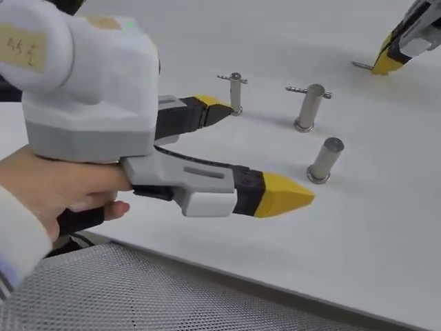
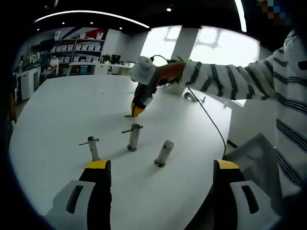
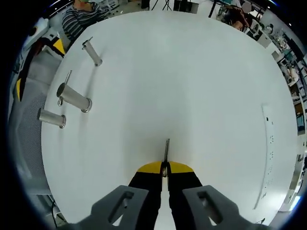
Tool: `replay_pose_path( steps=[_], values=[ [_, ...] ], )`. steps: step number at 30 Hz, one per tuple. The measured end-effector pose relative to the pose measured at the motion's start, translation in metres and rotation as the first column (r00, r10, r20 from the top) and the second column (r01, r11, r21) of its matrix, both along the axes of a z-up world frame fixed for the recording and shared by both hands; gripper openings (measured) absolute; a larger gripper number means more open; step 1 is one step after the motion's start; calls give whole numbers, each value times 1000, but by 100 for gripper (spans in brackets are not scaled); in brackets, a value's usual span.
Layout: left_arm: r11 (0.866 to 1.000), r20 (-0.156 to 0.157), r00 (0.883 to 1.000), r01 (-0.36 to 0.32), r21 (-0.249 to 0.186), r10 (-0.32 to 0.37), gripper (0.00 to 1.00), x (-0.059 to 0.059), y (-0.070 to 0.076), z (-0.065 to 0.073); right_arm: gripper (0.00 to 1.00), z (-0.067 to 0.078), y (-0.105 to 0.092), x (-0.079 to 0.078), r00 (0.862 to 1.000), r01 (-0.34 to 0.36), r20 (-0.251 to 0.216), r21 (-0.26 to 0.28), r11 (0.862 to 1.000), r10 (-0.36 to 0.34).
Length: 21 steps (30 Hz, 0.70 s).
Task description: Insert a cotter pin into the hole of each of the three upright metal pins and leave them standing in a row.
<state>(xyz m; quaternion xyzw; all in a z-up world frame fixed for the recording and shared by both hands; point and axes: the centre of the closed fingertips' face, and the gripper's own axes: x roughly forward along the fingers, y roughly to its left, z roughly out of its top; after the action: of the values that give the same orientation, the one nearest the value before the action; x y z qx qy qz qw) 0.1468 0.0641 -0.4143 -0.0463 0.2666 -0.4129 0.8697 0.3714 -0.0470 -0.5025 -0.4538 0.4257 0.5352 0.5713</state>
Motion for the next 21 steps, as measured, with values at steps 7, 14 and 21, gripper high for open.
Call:
replay_pose_path(
  steps=[7,14,21],
  values=[
    [1000,-10,1000,4,12,-4,85,-2,4,0,0,-3,1,1,1000,-13,-27,-105,994,10],
    [1000,-11,1000,13,9,-13,85,-2,1,4,0,-4,-1,4,999,20,-40,-128,992,-25],
    [1000,-1,1000,13,10,-13,84,-2,2,1,0,-5,-3,4,983,168,-52,-101,981,-174]
  ],
)
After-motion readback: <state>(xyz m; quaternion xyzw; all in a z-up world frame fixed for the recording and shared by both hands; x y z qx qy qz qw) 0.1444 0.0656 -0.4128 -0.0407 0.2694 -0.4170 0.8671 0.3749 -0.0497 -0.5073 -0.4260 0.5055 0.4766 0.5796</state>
